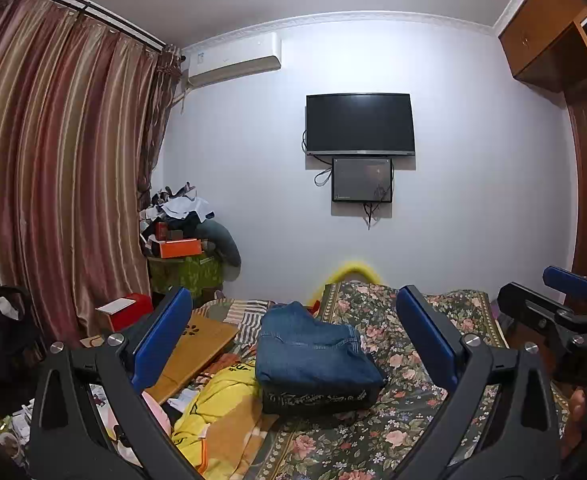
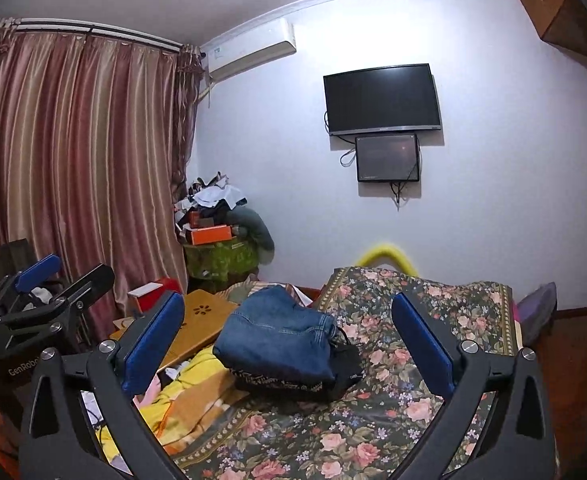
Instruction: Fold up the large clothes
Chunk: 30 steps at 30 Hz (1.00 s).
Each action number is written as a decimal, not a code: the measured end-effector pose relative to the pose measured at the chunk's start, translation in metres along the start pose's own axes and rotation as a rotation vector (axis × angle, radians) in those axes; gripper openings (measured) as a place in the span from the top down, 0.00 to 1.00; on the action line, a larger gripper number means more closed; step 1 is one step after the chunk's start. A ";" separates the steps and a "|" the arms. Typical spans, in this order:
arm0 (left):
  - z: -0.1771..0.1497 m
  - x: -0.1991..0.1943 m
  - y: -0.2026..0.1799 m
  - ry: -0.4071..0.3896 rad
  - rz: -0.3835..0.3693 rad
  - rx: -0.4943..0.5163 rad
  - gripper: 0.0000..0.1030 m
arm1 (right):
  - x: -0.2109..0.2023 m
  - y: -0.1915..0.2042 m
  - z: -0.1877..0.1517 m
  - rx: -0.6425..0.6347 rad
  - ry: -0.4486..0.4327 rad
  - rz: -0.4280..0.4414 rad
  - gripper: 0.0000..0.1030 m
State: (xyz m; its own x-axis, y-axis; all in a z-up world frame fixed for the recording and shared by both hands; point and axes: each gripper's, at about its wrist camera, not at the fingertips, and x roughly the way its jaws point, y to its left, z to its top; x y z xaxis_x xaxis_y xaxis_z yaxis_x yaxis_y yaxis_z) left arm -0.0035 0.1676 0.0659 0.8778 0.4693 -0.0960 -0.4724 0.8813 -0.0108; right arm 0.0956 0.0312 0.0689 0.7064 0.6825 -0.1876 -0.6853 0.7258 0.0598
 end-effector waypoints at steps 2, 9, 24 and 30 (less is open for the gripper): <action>-0.002 0.002 -0.002 0.005 0.002 0.006 0.01 | 0.001 0.000 0.001 0.002 0.007 0.000 0.00; -0.005 0.007 -0.007 0.020 0.004 0.018 0.01 | 0.000 0.001 0.000 -0.001 0.021 -0.004 0.00; -0.006 0.009 -0.005 0.026 -0.001 0.014 0.01 | 0.000 -0.001 0.001 0.007 0.038 -0.008 0.00; -0.008 0.010 -0.008 0.031 -0.012 0.007 0.01 | -0.001 -0.001 0.000 0.003 0.038 -0.012 0.00</action>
State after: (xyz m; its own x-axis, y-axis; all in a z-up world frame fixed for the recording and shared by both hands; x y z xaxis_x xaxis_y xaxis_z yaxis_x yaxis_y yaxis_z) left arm 0.0081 0.1652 0.0568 0.8806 0.4564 -0.1271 -0.4608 0.8875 -0.0055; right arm 0.0957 0.0302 0.0689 0.7070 0.6702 -0.2258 -0.6766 0.7339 0.0599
